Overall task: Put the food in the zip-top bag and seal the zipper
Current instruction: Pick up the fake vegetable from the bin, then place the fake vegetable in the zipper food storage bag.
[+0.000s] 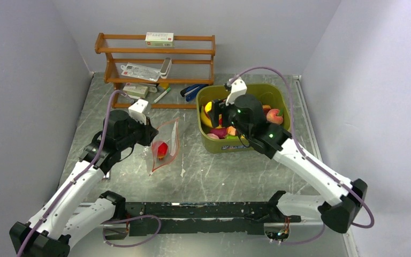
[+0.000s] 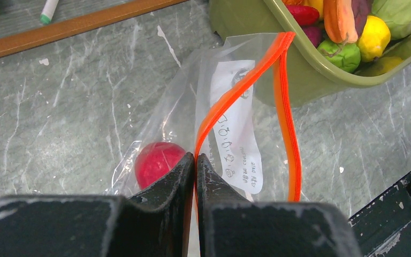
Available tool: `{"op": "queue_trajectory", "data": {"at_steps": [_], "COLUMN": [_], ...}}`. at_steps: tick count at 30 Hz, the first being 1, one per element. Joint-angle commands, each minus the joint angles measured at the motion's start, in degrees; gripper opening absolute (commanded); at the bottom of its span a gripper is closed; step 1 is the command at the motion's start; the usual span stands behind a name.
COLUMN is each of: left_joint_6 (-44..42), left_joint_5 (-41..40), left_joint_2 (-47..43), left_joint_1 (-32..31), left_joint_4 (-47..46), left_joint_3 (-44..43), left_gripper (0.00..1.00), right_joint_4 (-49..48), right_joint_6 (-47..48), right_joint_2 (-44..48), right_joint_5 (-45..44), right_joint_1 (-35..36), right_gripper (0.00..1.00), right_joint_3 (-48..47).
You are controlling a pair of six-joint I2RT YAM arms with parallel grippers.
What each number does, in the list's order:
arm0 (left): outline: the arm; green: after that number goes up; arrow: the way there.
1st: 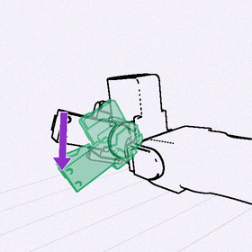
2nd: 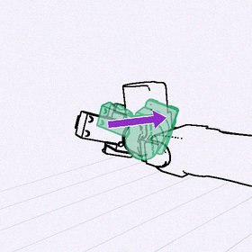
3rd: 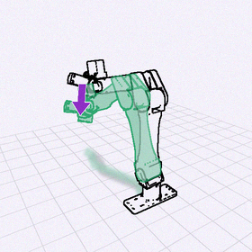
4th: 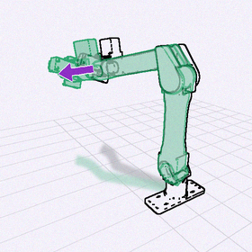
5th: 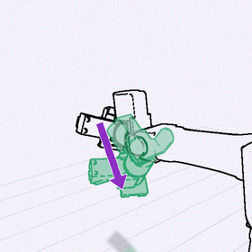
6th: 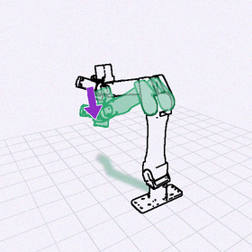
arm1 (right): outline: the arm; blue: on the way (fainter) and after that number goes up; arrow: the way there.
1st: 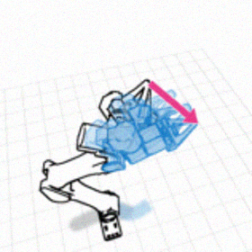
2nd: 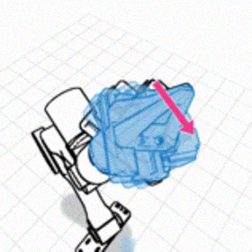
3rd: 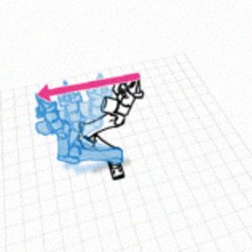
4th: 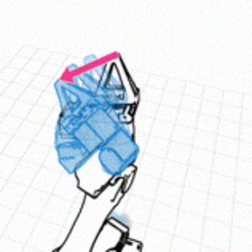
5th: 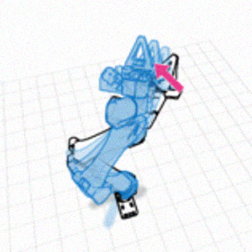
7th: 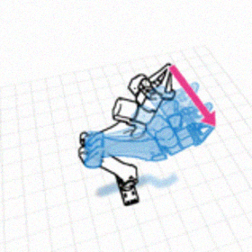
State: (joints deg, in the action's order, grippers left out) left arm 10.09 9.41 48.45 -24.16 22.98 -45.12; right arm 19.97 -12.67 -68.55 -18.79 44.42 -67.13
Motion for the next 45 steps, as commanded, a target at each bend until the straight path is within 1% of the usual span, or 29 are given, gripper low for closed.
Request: {"op": "queue_trajectory", "data": {"at_steps": [1,2,6,10,17,22,25,31,36,40,42,45], "left_joint_6": [0.28,0.33,0.78,1.24,1.08,1.14,1.12,1.08,0.99,0.94,0.94,0.94], "left_joint_5": [-0.08,0.14,1.17,2.84,2.54,2.41,2.55,2.93,3.40,2.92,2.74,2.65], "left_joint_2": [-0.51,-0.65,-0.61,-0.94,-1.16,-1.60,-1.87,-2.06,-1.85,-2.42,-2.48,-2.50], "left_joint_1": [0.01,0.04,0.08,0.19,0.26,0.27,0.26,0.26,0.28,0.26,0.26,0.26], "left_joint_4": [-0.22,-0.38,-0.85,-1.84,-1.64,-1.70,-1.71,-1.89,-1.48,-1.83,-1.97,-1.74], "left_joint_3": [0.69,0.72,0.63,0.99,0.90,0.99,1.07,1.18,0.90,1.16,1.21,1.12], "left_gripper": [0.07,0.07,0.07,0.07,0.07,0.07,0.07,0.07,0.07,0.07,0.07,0.07], "right_joint_4": [-6.18,-7.75,-12.65,-19.48,-26.78,-28.40,-28.05,-28.96,-28.98,-27.22,-25.27,-23.59], "right_joint_6": [-5.23,-5.69,-7.71,-11.00,-13.65,-13.70,-12.54,-11.76,-13.53,-13.77,-13.60,-13.26], "right_joint_2": [6.39,7.35,8.89,8.47,3.92,-0.26,-2.15,-4.86,-7.75,-9.75,-10.90,-11.94], "right_joint_5": [13.60,17.23,26.99,31.84,31.45,30.71,28.44,26.28,25.91,23.23,22.09,20.92], "right_joint_1": [0.78,0.96,1.56,4.16,10.73,14.23,15.51,16.10,16.24,16.46,16.44,16.41], "right_gripper": [0.49,0.49,0.49,0.49,0.49,0.49,0.49,0.50,0.52,0.54,0.56,0.59], "right_joint_3": [3.41,4.28,7.11,11.58,13.57,12.51,12.02,12.06,10.97,10.16,7.66,6.38]}}
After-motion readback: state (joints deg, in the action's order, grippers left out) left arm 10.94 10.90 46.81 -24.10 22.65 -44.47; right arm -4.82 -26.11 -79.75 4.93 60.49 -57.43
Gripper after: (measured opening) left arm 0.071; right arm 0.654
